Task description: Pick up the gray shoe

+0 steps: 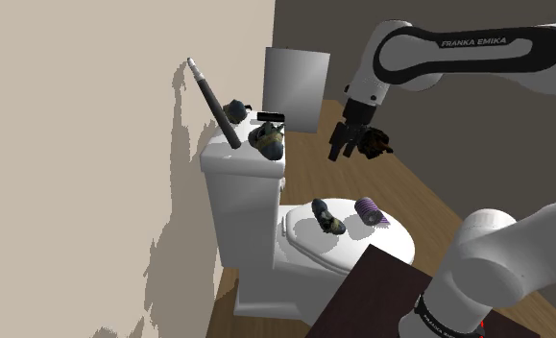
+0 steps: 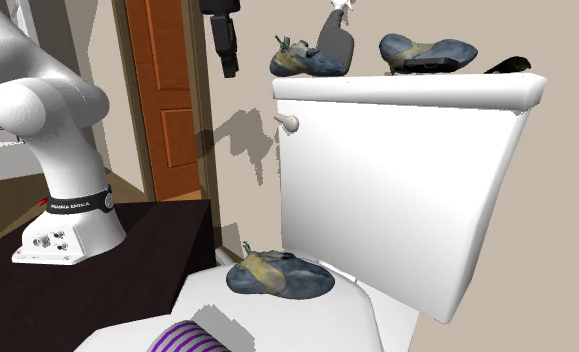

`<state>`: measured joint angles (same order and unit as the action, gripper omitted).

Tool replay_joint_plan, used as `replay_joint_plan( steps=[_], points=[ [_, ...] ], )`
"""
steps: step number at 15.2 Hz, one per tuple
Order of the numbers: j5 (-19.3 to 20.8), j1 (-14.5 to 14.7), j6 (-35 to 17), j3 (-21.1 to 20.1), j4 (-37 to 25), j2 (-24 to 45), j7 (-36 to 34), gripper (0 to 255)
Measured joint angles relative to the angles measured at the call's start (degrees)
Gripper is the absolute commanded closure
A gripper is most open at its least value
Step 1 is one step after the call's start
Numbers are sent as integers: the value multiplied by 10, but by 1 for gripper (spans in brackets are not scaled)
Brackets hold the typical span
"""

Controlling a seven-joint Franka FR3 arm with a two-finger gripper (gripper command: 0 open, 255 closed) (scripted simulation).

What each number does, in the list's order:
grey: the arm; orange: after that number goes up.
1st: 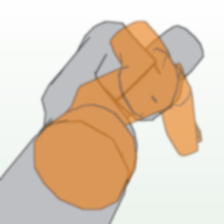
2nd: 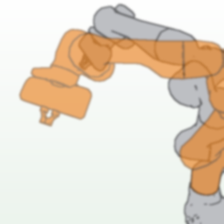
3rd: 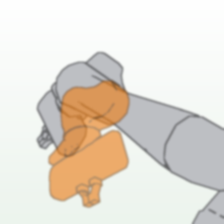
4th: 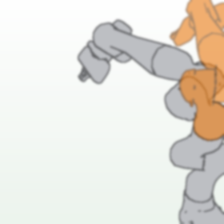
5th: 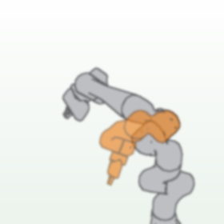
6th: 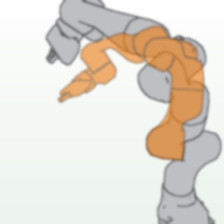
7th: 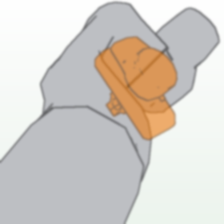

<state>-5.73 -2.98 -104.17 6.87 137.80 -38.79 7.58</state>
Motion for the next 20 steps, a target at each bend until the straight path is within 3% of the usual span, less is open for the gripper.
replay_joint_plan(
  steps=[12,20],
  points=[
    [-22,-26,-171,80,22,182,59,0],
    [-96,-29,-269,127,-10,346,126,0]
  ],
)
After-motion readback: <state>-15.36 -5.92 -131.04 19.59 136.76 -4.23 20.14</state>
